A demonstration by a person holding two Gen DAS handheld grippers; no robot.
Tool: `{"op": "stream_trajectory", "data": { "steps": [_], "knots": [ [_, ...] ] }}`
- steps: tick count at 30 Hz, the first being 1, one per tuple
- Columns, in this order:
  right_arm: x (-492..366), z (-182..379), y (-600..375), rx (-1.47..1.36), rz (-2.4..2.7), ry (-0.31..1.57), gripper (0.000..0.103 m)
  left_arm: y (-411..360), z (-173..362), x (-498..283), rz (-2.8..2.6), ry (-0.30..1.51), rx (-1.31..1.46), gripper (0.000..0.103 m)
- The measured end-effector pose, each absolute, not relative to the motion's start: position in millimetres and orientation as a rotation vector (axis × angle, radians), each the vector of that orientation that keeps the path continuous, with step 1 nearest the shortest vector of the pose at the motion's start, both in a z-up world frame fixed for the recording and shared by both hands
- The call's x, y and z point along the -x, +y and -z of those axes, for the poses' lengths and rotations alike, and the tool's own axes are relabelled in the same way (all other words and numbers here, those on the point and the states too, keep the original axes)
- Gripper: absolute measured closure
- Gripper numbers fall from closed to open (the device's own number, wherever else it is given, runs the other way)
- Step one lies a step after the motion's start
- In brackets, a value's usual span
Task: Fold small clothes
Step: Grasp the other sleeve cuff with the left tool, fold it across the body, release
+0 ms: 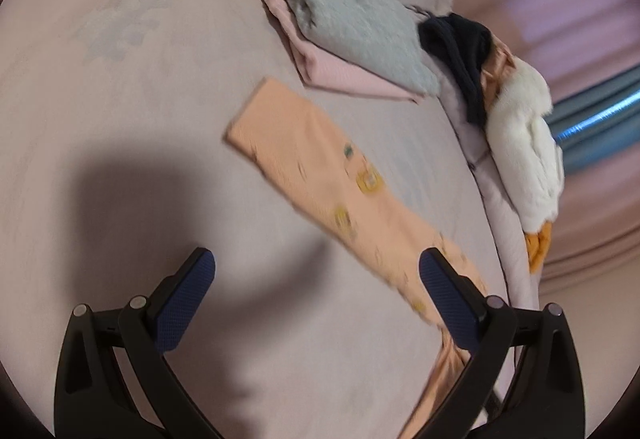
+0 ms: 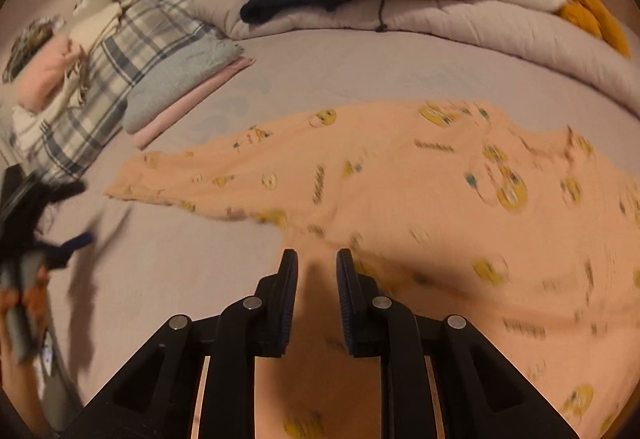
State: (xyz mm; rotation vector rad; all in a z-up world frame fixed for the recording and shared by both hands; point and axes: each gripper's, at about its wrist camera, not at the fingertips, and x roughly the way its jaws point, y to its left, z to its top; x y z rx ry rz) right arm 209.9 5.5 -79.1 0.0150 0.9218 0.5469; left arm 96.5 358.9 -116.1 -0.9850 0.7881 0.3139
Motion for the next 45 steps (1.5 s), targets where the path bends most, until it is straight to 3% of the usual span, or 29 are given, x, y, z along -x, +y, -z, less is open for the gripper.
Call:
{"op": "stream_trajectory", "data": {
  "steps": [7, 9, 14, 18, 29, 45],
  "knots": [
    [-194.5, 90.9, -33.5, -0.073, -0.471, 0.944, 0.084, 377.6, 127.7, -120.7, -0.330, 0.759, 1.018, 0.010],
    [-188.8, 90.5, -43.2, -0.081, -0.451, 0.940, 0.084, 383.1, 129.3, -126.7, -0.319, 0.732, 1.037, 0.031],
    [-175.2, 90.8, -69.5, -0.107, -0.397, 0.915, 0.084, 393.5, 137.7, -139.3, -0.348, 0.710, 1.054, 0.058],
    [-171.3, 95.3, -83.2, -0.100, -0.362, 0.926, 0.084, 399.3, 140.2, -143.1, -0.409, 0.717, 1.049, 0.095],
    [-161.6, 89.4, -108.7, -0.192, -0.345, 0.900, 0.084, 341.2, 70.7, -157.4, -0.363, 0.726, 0.780, 0.096],
    [-127.3, 84.8, -174.2, -0.326, -0.307, 0.839, 0.084, 122.5, -7.3, -216.7, 0.018, 0.780, 0.448, 0.096]
  ]
}}
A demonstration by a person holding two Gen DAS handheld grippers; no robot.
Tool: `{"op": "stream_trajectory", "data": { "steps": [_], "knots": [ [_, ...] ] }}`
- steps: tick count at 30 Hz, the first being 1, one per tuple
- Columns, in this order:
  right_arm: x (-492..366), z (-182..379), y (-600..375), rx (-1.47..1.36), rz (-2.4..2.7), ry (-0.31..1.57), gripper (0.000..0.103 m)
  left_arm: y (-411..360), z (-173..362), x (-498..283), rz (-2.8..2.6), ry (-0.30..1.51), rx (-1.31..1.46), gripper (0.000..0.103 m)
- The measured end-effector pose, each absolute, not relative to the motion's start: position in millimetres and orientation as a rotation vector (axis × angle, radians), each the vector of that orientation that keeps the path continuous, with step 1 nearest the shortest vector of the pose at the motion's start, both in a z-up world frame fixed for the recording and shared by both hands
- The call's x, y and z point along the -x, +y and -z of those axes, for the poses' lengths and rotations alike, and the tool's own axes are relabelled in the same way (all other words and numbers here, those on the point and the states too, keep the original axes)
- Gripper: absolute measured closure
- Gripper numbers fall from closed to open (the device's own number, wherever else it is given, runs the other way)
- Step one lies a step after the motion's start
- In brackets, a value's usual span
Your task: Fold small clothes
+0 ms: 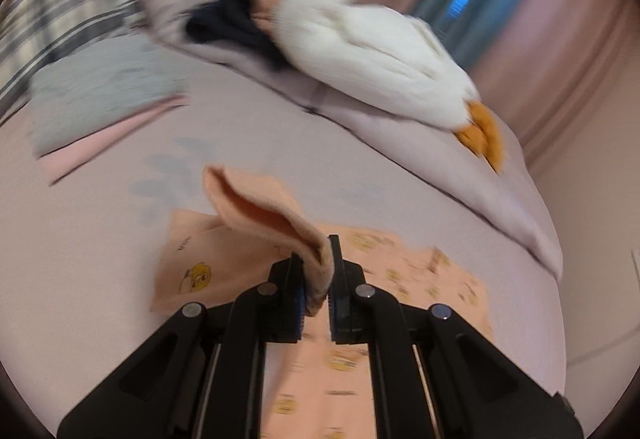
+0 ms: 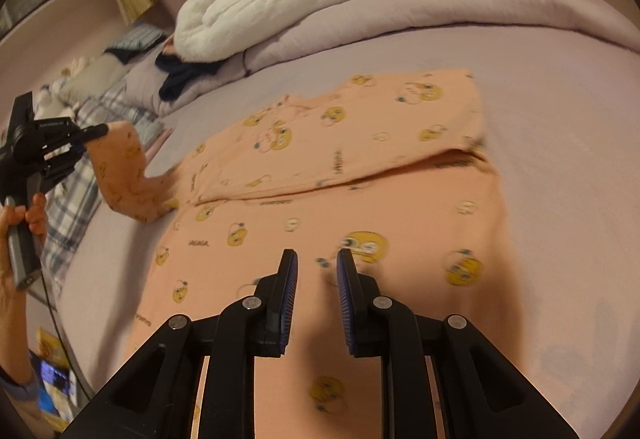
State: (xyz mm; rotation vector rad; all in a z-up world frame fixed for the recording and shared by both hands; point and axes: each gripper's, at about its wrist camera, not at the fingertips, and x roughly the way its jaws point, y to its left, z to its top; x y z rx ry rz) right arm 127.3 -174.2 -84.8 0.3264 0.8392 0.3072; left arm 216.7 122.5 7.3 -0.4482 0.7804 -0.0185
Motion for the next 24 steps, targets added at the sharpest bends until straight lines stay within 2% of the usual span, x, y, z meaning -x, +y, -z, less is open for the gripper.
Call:
{"op": "stream_trajectory", "data": {
  "steps": [8, 16, 17, 19, 21, 24],
  "knots": [
    [-112.4, 87.8, -223.5, -0.443, -0.255, 0.798, 0.084, -8.8, -0.2, -234.3, 0.204, 0.849, 0.284, 0.096],
    [-98.9, 100.7, -261.4, -0.545, -0.183, 0.797, 0.082, -116.8, 54.8, -251.4, 0.241, 0.957, 0.089, 0.094],
    [-96.8, 102.6, -266.3, -0.559, -0.174, 0.799, 0.080, -124.7, 64.7, -254.7, 0.233, 0.974, 0.063, 0.091],
    [-93.1, 104.2, -271.5, -0.572, -0.163, 0.800, 0.076, -132.6, 84.7, -259.4, 0.238, 1.034, 0.042, 0.073],
    [-89.4, 104.3, -277.2, -0.580, -0.155, 0.797, 0.074, -140.5, 97.1, -258.5, 0.261, 1.085, 0.022, 0.039],
    [-88.7, 105.6, -282.5, -0.595, -0.142, 0.795, 0.074, -145.6, 94.1, -250.7, 0.279, 1.067, -0.047, 0.036]
  ]
}}
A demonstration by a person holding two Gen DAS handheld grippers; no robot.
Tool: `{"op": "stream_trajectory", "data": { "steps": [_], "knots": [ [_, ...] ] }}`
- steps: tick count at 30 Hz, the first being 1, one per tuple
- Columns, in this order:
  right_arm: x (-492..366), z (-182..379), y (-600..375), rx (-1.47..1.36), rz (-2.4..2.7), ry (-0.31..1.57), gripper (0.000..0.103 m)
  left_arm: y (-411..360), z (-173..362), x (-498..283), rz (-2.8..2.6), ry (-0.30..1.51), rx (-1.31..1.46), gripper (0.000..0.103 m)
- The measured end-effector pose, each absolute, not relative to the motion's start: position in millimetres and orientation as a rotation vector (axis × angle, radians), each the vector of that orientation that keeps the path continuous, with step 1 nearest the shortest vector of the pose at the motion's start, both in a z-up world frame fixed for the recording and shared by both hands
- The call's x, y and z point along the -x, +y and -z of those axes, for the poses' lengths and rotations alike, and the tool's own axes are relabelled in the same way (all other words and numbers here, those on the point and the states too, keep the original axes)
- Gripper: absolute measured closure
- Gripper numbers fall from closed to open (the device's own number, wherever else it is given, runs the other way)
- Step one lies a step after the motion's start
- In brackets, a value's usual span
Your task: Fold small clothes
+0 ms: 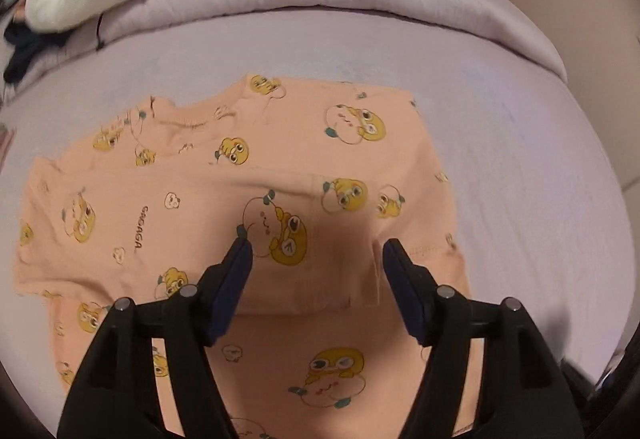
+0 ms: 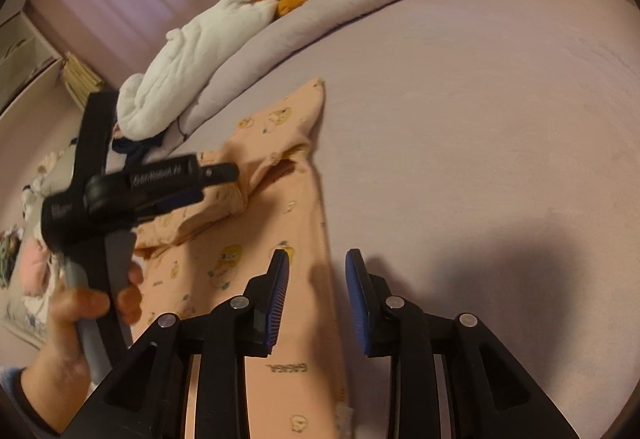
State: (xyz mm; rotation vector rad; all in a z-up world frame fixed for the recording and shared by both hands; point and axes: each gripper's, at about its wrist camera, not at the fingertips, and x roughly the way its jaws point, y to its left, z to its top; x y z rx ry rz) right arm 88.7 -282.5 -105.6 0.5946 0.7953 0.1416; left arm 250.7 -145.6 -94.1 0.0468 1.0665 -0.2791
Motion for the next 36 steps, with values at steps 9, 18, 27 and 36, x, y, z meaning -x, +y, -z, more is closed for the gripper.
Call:
{"op": "stream_trajectory", "data": {
  "steps": [9, 18, 27, 36],
  "knots": [
    [-108.0, 103.7, -269.3, -0.646, -0.246, 0.794, 0.073, -103.0, 68.4, -208.9, 0.323, 0.989, 0.042, 0.024],
    [-173.2, 107.1, -235.2, -0.723, -0.360, 0.834, 0.073, -22.9, 86.9, -177.1, 0.218, 1.025, 0.123, 0.024],
    [-218.6, 106.4, -225.4, -0.641, -0.256, 0.898, 0.073, 36.3, 98.1, -152.5, 0.161, 1.014, 0.192, 0.024],
    [-225.7, 112.1, -213.4, -0.588, -0.270, 0.957, 0.097, 76.0, 109.8, -145.6, 0.117, 1.022, 0.286, 0.024]
  ]
}}
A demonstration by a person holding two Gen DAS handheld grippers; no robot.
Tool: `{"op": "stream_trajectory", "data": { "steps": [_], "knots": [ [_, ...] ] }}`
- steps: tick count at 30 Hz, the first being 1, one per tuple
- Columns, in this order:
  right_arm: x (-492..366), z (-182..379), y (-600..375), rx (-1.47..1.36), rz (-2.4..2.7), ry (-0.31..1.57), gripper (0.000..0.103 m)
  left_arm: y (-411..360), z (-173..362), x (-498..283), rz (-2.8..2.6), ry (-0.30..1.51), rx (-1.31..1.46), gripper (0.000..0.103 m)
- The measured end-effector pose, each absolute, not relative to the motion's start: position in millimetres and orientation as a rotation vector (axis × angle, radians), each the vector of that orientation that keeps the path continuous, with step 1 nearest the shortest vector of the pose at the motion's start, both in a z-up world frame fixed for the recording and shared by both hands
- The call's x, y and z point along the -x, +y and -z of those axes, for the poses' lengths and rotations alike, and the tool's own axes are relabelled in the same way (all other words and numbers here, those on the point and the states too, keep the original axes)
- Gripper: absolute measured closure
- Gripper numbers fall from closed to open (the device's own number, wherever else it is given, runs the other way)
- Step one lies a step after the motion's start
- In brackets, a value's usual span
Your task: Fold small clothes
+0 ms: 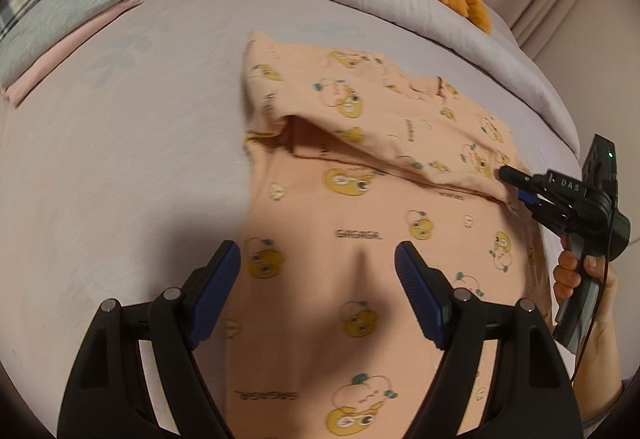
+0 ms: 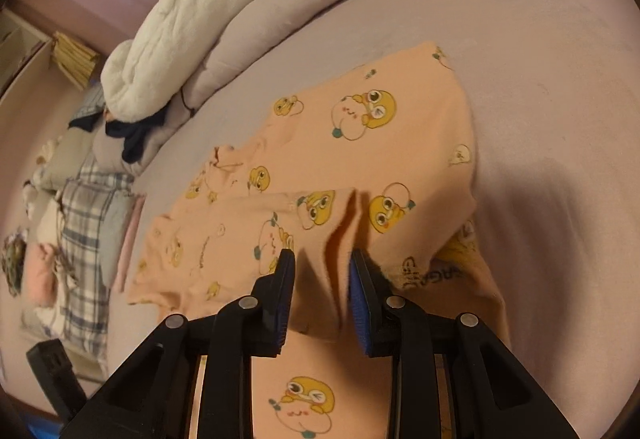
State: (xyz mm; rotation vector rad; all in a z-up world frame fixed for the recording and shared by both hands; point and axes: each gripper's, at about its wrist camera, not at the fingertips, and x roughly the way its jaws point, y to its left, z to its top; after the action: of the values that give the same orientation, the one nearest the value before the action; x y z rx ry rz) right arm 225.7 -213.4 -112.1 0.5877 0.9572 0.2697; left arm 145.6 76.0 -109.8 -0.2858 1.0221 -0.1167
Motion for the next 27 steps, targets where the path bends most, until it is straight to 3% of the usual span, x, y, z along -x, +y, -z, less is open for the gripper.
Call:
{"op": "stream_trajectory", "data": {
  "steps": [9, 17, 21, 27],
  "knots": [
    [-212.1, 59.7, -228.9, -0.532, -0.212, 0.752, 0.098, 97.1, 110.8, -138.3, 0.067, 1.019, 0.323, 0.024],
    [-231.1, 97.3, -245.1, -0.396, 0.003, 0.957, 0.098, 96.2, 114.0, -137.2, 0.068, 1.036, 0.315, 0.024],
    [-222.9, 88.3, -238.7, -0.316, 0.065, 0.902, 0.092, 96.1, 115.8, -135.3, 0.068, 1.047, 0.303, 0.024],
    [-213.3, 86.6, -221.2, -0.281, -0.071, 0.854, 0.092, 94.0, 116.3, -128.2, 0.072, 1.054, 0.308, 0.024]
  ]
}}
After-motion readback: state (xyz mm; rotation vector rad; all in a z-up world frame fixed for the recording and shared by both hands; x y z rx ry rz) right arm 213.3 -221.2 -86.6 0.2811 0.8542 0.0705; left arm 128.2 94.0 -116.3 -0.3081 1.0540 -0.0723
